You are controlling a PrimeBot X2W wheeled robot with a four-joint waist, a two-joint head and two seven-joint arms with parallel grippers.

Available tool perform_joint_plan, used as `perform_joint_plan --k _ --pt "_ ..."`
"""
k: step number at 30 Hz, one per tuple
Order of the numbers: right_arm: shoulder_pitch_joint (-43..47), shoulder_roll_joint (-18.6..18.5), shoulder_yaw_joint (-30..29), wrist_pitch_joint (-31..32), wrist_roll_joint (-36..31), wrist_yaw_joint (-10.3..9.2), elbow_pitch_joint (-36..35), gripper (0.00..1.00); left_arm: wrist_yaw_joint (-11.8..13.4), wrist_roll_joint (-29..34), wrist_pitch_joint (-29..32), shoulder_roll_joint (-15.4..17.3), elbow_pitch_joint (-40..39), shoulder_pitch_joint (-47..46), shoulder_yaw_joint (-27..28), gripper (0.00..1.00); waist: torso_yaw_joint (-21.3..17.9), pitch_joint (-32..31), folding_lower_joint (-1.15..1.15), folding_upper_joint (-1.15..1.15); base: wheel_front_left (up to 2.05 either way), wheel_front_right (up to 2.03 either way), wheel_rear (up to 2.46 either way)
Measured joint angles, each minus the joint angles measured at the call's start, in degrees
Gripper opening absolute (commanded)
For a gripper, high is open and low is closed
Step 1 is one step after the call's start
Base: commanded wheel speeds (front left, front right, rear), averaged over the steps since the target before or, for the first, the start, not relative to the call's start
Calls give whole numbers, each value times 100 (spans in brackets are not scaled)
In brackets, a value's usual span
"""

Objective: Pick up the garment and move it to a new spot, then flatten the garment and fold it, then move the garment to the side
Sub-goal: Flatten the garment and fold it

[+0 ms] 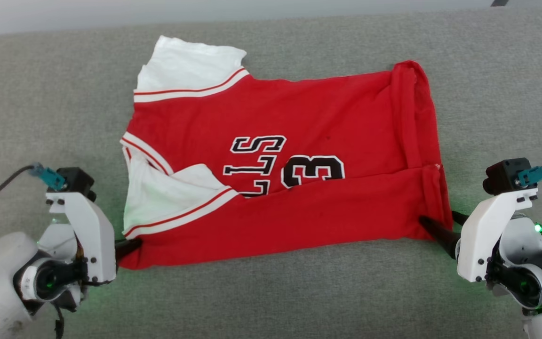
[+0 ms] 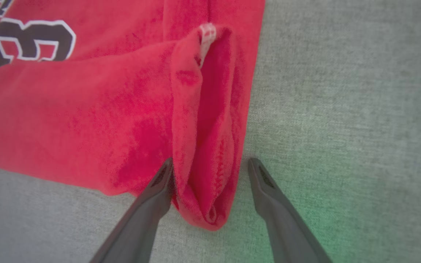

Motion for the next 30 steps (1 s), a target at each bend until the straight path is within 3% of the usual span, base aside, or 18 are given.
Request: perform_joint_plan --k 1,2,16,30 --pt "-52 -9 11 -1 -11 0 86 45 -3 7 -1 -31 13 -11 1 0 23 5 0 0 0 0 0" --pt "-97 -34 49 -1 -53 0 153 0 -29 7 -13 -58 32 -14 1 0 45 8 0 0 0 0 0" --pt "-188 -224 213 -89 154 2 434 0 -87 -54 -41 -159 97 43 10 0 104 -149 0 0 0 0 0" --pt "405 -619 180 208 375 1 -105 0 457 -146 197 341 -916 367 -118 0 80 -405 0 0 0 0 0"
